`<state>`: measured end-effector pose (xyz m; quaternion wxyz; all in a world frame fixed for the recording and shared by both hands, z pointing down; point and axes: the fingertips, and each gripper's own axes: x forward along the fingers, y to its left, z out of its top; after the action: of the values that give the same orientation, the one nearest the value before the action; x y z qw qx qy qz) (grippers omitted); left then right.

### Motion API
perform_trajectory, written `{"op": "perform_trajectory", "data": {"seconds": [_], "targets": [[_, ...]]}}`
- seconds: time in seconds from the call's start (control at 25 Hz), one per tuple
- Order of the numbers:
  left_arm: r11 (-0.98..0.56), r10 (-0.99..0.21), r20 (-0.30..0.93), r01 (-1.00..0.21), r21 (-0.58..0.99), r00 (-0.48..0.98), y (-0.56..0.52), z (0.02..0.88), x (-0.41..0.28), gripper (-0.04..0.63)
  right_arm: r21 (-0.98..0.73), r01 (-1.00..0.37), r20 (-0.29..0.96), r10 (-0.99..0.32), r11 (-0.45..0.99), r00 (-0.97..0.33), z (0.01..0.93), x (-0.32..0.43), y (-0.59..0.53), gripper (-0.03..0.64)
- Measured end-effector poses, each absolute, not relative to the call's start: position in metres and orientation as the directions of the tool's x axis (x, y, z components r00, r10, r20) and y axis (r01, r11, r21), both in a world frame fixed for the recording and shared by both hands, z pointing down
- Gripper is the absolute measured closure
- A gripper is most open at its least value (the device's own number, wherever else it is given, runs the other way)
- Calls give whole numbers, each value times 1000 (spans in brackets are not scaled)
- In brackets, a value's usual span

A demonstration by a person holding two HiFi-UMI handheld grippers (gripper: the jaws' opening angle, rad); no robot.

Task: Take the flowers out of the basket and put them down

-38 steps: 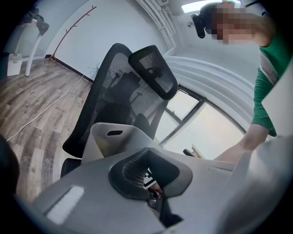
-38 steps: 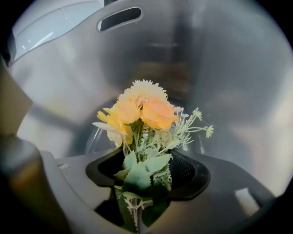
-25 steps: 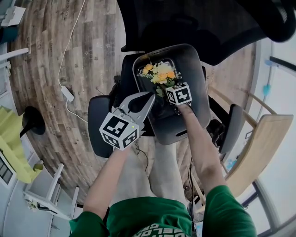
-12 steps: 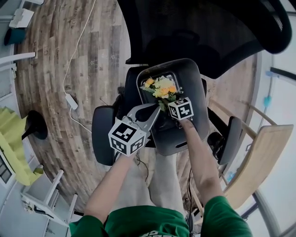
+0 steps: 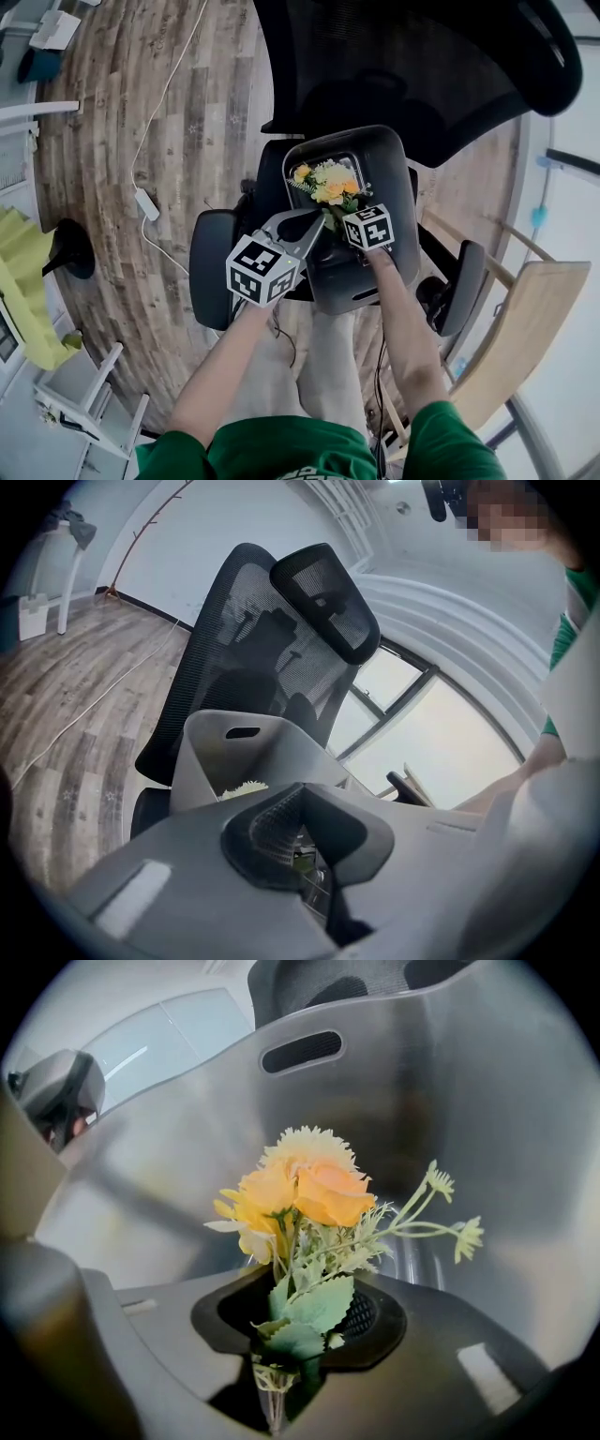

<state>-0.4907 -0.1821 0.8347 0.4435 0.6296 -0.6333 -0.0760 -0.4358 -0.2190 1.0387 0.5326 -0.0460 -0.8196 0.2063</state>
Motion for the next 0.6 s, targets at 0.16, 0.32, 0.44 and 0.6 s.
{"op": "perform_trajectory", "data": {"seconds": [0.16, 0.32, 0.44, 0.6], "targets": [[189, -874, 445, -711, 677, 192, -180, 834, -493, 583, -385, -133, 841, 288, 914, -458, 1021, -440, -219, 465], [192, -873, 445, -697, 690, 200, -178, 834, -495, 583, -377, -125, 822, 269, 918, -502, 994, -447, -220, 468], [205, -867, 457, -691, 693, 200, -177, 834, -495, 583, -367, -130, 810, 248, 921, -532, 972, -449, -224, 468], [217, -870, 455, -681, 699, 191, -175, 829, -498, 583, -349, -128, 792, 219, 928, -570, 938, -455, -229, 469]]}}
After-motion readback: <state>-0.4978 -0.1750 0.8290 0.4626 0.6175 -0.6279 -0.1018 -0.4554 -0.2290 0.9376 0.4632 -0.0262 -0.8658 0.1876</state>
